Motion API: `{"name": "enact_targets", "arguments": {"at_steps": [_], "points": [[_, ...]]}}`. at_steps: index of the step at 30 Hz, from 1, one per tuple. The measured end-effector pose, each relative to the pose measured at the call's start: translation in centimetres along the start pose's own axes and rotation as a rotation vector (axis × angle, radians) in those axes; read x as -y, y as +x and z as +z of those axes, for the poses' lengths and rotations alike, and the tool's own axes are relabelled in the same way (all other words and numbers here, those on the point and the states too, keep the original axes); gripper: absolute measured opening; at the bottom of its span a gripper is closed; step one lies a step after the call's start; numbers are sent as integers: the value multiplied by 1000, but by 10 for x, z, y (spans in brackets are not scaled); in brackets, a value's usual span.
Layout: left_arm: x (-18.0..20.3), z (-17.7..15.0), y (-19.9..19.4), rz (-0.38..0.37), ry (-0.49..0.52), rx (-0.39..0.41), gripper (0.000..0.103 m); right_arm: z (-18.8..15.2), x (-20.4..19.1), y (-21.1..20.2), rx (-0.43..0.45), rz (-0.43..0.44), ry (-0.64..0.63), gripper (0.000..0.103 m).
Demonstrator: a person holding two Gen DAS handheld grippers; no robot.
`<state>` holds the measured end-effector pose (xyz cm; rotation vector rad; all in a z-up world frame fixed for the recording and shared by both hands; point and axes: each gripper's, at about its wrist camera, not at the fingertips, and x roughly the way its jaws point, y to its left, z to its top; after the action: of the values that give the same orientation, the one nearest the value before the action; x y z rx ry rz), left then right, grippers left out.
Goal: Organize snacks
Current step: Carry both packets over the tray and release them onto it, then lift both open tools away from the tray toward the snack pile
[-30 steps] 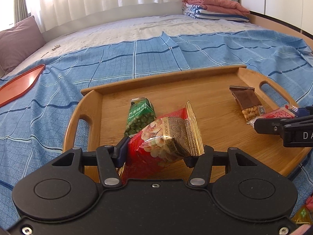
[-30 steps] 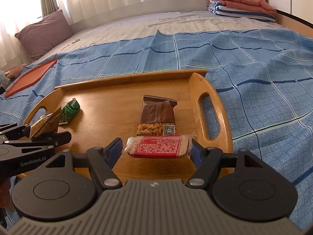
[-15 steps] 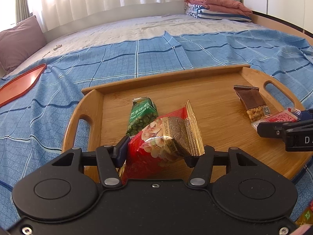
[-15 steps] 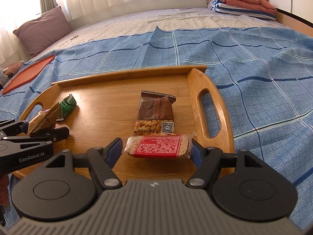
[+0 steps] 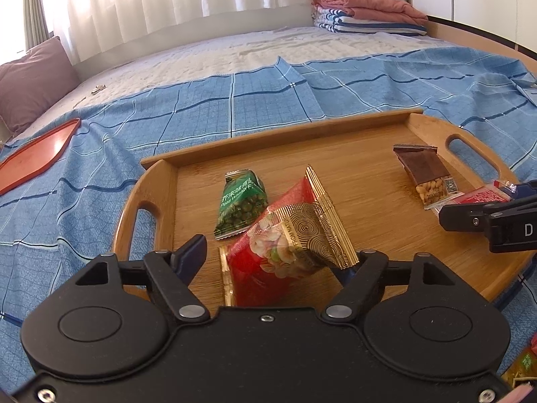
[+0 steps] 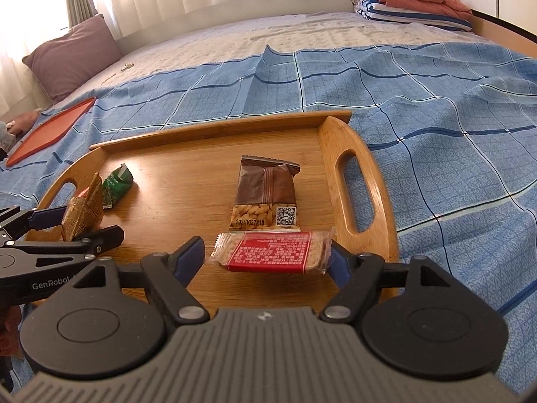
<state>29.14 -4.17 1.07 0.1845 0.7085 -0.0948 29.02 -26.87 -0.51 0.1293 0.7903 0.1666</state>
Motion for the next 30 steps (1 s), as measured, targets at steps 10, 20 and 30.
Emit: {"name": "enact_targets", "arguments": {"at_steps": [10, 20, 30], "points": [[0, -3, -33, 0, 27, 15, 89, -1, -6, -23, 29, -5, -9, 90], [-11, -11, -85, -7, 10, 48, 95, -3, -22, -66, 71, -8, -52, 95], [-18, -35, -135, 6, 11, 56, 97, -22, -39, -115, 117, -7, -83, 100]]}}
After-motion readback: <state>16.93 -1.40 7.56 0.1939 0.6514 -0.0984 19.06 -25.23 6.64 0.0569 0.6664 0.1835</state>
